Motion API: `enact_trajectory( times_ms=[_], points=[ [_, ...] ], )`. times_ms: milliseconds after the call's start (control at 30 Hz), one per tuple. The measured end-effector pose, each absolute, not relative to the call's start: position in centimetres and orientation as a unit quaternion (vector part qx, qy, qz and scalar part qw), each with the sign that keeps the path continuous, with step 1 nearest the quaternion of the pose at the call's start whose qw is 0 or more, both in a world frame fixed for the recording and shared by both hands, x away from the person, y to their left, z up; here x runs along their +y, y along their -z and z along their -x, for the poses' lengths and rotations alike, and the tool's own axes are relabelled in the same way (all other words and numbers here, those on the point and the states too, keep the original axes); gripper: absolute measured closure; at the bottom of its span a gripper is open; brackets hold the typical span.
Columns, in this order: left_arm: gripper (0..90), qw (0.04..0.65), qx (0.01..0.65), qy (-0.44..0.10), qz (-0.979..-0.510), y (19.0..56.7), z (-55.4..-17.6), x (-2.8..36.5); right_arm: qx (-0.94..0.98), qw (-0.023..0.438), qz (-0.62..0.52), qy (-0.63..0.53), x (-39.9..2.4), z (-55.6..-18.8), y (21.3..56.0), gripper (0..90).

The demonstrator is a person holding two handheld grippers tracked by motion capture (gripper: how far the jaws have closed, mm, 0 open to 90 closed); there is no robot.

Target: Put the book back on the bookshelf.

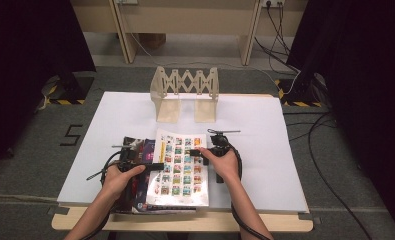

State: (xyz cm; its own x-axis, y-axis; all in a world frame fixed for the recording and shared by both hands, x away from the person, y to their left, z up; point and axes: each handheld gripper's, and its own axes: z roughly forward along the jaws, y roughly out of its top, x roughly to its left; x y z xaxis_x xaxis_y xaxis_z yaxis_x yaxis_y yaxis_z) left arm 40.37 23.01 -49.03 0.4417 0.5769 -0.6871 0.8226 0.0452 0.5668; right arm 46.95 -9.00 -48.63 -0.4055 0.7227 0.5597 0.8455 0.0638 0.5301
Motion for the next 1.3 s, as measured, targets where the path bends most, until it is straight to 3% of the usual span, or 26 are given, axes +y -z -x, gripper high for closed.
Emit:
enact_trajectory(
  times_ms=[133,267,467,767,967,1000,1133,1300],
  points=[
    [70.1,0.502,0.516,0.126,-0.682,48.9,-40.5,23.1,-0.738,0.062,0.528,0.415,-9.2,-47.0,48.2,38.9],
    [70.1,0.495,0.516,0.124,-0.688,48.8,-40.8,22.9,-0.765,0.012,0.497,0.409,-8.8,-46.4,46.4,47.8],
    [70.2,0.483,0.515,0.119,-0.698,48.5,-41.0,22.6,-0.807,-0.053,0.445,0.383,-7.6,-45.5,43.9,52.3],
    [70.4,0.482,0.515,0.119,-0.699,48.5,-41.0,22.6,-0.791,0.014,0.456,0.408,-8.2,-46.5,45.1,56.9],
    [70.4,0.479,0.514,0.120,-0.701,48.4,-41.0,22.6,-0.804,0.006,0.447,0.392,-7.4,-46.7,45.3,52.5],
    [70.4,0.479,0.514,0.120,-0.701,48.4,-41.0,22.6,-0.800,0.015,0.446,0.401,-7.3,-46.9,45.4,58.2],
    [70.4,0.483,0.515,0.122,-0.698,48.5,-41.0,22.7,-0.784,0.039,0.461,0.414,-7.5,-47.0,45.1,62.6],
    [69.0,0.486,0.513,0.116,-0.698,48.4,-41.0,22.5,-0.776,0.037,0.465,0.423,-7.6,-46.4,44.0,65.8]
  ],
)
